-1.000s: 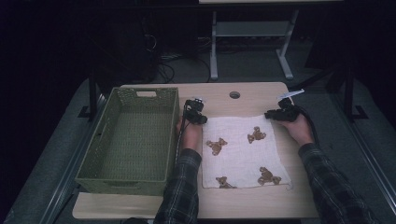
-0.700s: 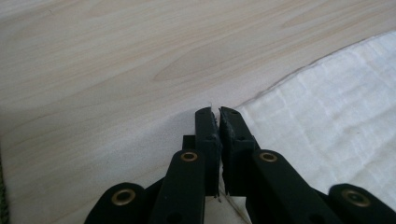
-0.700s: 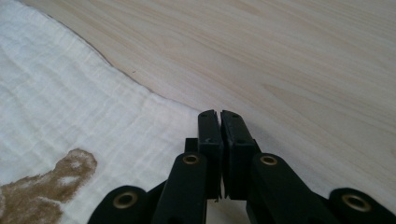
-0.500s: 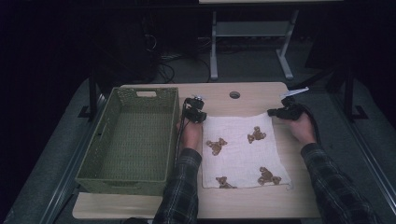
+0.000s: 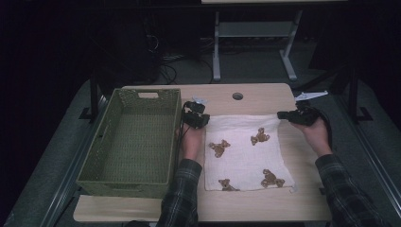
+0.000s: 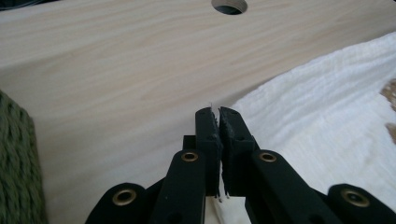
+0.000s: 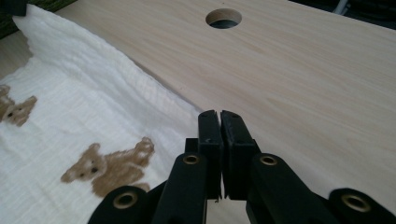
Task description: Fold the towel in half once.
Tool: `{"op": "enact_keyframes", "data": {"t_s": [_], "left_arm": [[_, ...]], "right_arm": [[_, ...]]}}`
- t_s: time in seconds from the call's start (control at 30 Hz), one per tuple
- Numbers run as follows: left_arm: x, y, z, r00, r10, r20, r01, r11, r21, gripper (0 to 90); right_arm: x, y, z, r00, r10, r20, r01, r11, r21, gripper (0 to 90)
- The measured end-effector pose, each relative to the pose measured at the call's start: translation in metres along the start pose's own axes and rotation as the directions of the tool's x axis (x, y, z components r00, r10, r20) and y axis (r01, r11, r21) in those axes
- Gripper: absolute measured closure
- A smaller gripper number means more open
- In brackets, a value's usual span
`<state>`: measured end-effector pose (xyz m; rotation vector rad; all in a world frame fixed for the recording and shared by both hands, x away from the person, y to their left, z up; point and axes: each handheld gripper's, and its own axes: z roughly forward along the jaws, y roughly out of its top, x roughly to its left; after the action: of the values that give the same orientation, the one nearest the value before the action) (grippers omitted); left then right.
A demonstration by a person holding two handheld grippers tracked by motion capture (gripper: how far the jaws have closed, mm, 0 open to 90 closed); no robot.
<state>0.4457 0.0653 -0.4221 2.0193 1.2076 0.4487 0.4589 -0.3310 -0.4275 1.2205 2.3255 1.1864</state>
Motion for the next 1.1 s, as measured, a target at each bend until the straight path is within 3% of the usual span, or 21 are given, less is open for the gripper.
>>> {"op": "enact_keyframes", "data": {"t_s": [0.17, 0.23, 0.57, 0.77, 0.93, 1.1], "left_arm": [[-0.006, -0.009, -0.013, 1.0000, -0.002, 0.004, 0.002, 0.9997, -0.023, 86.5], [-0.009, -0.012, -0.018, 0.9998, 0.017, -0.007, -0.017, 0.9997, -0.017, 86.5], [-0.023, -0.029, -0.035, 0.9992, 0.030, -0.026, -0.031, 0.9987, -0.041, 86.4], [-0.029, -0.042, -0.041, 0.9997, 0.019, -0.013, -0.020, 0.9988, -0.046, 86.5], [-0.034, -0.051, -0.048, 0.9997, 0.024, 0.003, -0.024, 0.9986, -0.048, 86.5], [-0.044, -0.058, -0.056, 0.9988, 0.046, -0.017, -0.047, 0.9979, -0.046, 86.6]], "right_arm": [[0.007, -0.012, -0.010, 0.9999, 0.010, -0.008, -0.011, 1.000, -0.013, 87.1], [0.011, -0.017, -0.012, 1.0000, 0.004, -0.008, -0.004, 1.000, -0.011, 87.1], [0.027, -0.034, -0.028, 0.9998, -0.018, -0.007, 0.018, 1.000, 0.000, 87.1], [0.040, -0.044, -0.039, 0.9979, -0.064, -0.012, 0.064, 0.998, 0.001, 86.9], [0.044, -0.049, -0.045, 0.9977, -0.065, -0.021, 0.065, 0.998, 0.007, 86.9], [0.052, -0.058, -0.052, 0.9964, -0.079, -0.031, 0.080, 0.997, 0.019, 86.9]]}}
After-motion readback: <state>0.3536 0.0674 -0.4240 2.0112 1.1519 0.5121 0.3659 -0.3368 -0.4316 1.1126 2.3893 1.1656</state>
